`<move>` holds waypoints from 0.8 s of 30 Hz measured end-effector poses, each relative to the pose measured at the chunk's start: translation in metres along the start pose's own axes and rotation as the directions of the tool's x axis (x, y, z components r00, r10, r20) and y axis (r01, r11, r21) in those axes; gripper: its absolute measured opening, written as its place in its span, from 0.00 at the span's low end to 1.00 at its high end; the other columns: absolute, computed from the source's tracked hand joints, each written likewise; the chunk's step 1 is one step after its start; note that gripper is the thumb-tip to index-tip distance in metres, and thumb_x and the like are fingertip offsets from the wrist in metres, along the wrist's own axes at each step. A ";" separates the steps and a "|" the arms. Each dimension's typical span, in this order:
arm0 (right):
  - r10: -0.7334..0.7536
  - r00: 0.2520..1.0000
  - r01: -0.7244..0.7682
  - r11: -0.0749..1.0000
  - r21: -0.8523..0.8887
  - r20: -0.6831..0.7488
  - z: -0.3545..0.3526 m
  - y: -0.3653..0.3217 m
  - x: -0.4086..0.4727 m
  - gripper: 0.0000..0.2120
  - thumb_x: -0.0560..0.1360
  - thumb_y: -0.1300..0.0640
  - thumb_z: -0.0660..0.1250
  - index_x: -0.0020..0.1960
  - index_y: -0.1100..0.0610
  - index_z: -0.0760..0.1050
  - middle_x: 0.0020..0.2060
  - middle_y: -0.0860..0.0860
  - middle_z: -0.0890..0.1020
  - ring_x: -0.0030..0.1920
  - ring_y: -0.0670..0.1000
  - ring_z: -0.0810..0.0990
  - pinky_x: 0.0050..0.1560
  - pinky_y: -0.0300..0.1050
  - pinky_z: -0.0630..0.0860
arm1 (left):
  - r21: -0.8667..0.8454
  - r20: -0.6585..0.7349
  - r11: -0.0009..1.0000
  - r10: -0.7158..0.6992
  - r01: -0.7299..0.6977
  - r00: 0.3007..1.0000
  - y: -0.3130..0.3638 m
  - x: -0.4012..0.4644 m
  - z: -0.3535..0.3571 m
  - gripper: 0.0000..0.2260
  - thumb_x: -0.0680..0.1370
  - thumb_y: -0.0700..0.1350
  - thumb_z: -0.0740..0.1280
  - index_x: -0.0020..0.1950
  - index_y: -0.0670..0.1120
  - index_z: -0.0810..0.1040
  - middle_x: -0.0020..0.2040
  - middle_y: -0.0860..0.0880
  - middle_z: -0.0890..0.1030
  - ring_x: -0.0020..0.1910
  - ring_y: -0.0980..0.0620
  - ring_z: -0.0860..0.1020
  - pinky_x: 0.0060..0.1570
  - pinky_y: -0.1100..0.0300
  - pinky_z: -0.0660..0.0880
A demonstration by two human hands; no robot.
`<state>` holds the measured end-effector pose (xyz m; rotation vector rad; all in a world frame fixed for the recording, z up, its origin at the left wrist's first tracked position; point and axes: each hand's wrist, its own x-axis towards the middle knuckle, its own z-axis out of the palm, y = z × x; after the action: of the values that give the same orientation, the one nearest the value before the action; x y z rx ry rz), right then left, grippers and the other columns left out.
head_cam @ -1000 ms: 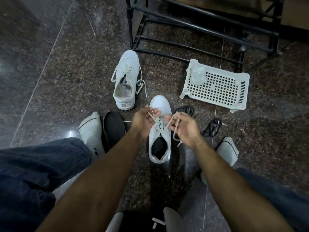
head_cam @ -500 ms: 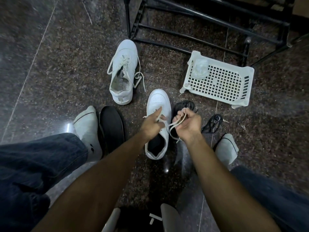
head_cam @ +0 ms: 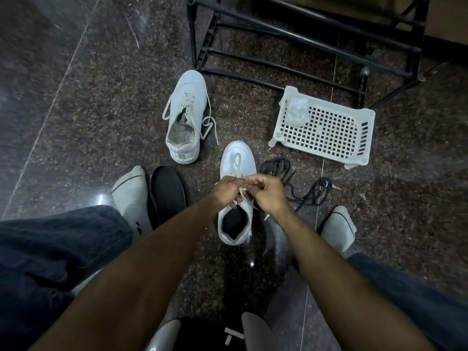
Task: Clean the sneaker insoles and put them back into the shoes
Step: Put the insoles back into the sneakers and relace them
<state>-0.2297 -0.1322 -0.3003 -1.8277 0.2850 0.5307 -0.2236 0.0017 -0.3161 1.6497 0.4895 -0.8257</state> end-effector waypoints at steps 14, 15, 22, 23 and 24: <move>0.306 0.841 -0.170 0.933 -0.318 0.446 -0.027 -0.011 -0.020 0.26 0.77 0.67 0.62 0.70 0.47 0.69 0.48 0.48 0.78 0.40 0.43 0.78 0.41 0.46 0.81 | -0.136 -0.164 0.975 0.155 -0.178 0.974 -0.015 0.002 0.003 0.13 0.82 0.50 0.61 0.44 0.52 0.84 0.61 0.47 0.76 0.53 0.47 0.77 0.34 0.57 0.73; 0.302 0.838 -0.150 0.928 -0.340 0.454 -0.023 -0.012 -0.020 0.27 0.76 0.67 0.61 0.71 0.47 0.68 0.49 0.48 0.77 0.43 0.44 0.77 0.40 0.46 0.80 | -0.133 -0.169 0.975 0.156 -0.180 0.973 -0.014 0.002 0.003 0.13 0.82 0.50 0.61 0.45 0.51 0.84 0.61 0.47 0.75 0.55 0.46 0.77 0.34 0.57 0.74; 0.091 0.955 -0.014 0.964 -0.267 0.280 0.002 0.003 -0.013 0.06 0.76 0.60 0.68 0.42 0.53 0.80 0.29 0.43 0.79 0.29 0.41 0.75 0.35 0.41 0.70 | -0.029 -0.165 0.981 0.184 -0.191 0.969 -0.015 0.003 -0.002 0.13 0.82 0.48 0.61 0.50 0.44 0.84 0.60 0.44 0.76 0.49 0.49 0.77 0.39 0.63 0.76; 0.086 0.966 -0.020 0.964 -0.266 0.242 0.005 0.006 -0.012 0.10 0.76 0.61 0.68 0.38 0.51 0.79 0.26 0.41 0.79 0.27 0.39 0.74 0.35 0.41 0.69 | 0.001 -0.170 0.983 0.183 -0.186 0.968 -0.015 0.002 -0.003 0.13 0.82 0.49 0.62 0.48 0.43 0.84 0.58 0.43 0.77 0.50 0.48 0.78 0.41 0.61 0.78; 0.107 0.972 -0.053 0.967 -0.250 0.210 0.008 0.007 -0.012 0.12 0.76 0.61 0.68 0.35 0.50 0.78 0.25 0.41 0.78 0.25 0.39 0.73 0.34 0.41 0.69 | 0.059 -0.185 0.981 0.194 -0.186 0.963 -0.016 0.001 -0.004 0.14 0.81 0.50 0.64 0.46 0.42 0.84 0.53 0.43 0.79 0.49 0.47 0.79 0.45 0.57 0.77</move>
<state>-0.2448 -0.1280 -0.3024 -1.9767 0.1466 0.8520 -0.2334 0.0093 -0.3274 1.7922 0.4404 -0.5423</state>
